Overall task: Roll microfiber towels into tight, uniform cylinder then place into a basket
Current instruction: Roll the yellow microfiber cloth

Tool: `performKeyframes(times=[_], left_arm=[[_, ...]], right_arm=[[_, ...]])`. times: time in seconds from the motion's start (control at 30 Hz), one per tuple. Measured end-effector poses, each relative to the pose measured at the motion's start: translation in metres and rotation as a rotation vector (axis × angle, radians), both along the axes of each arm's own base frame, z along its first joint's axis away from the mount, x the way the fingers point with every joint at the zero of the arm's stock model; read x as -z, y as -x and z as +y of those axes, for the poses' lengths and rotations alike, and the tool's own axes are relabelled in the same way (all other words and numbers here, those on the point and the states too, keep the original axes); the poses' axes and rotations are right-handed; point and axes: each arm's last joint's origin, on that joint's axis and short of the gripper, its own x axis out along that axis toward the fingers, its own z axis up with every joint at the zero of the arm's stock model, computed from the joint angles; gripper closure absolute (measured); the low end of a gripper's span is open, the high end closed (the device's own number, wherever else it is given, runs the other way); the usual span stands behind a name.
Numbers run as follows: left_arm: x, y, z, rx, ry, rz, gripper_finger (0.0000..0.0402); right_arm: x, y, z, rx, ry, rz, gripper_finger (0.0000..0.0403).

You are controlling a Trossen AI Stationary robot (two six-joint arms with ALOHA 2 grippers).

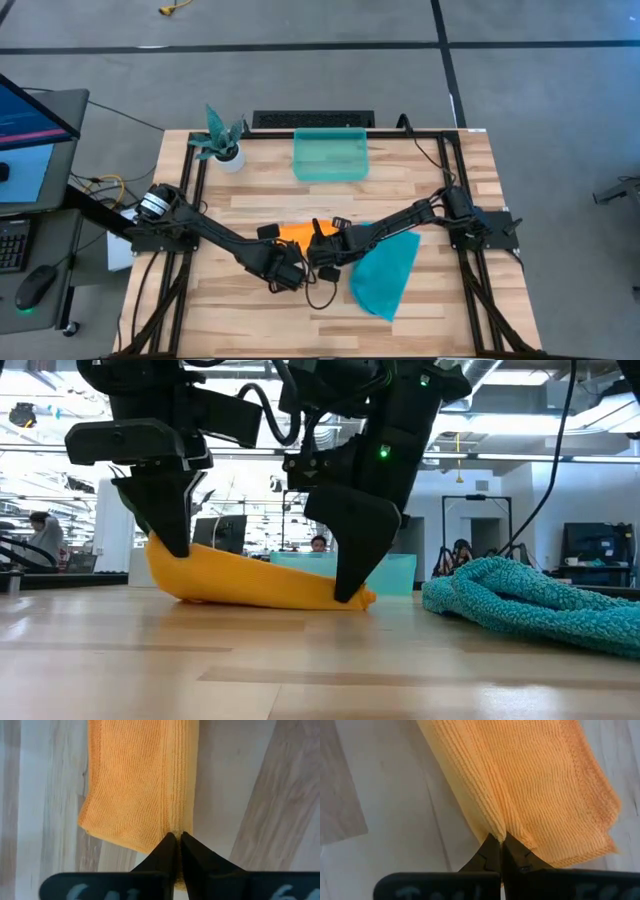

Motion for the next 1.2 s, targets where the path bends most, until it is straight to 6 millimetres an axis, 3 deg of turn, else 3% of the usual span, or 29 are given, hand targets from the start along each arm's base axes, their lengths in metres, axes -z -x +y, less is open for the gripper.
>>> performKeyframes(times=[0.47,0.67,0.9,1.2], left_arm=[[0.000,0.003,-0.002,0.036,0.008,0.035,0.0287],[-0.001,0.011,-0.023,0.134,-0.052,0.000,0.0279],[0.007,0.011,-0.053,0.374,-0.089,-0.176,0.0293],[0.038,0.010,-0.018,0.277,-0.166,-0.180,0.0311]], right_arm=[[-0.002,0.004,-0.006,0.017,0.002,0.039,0.0392],[-0.002,0.003,-0.010,0.024,-0.022,0.041,0.0392],[-0.002,0.003,-0.008,0.024,-0.023,0.038,0.0392],[-0.002,0.003,-0.005,0.017,-0.026,0.039,0.0392]])
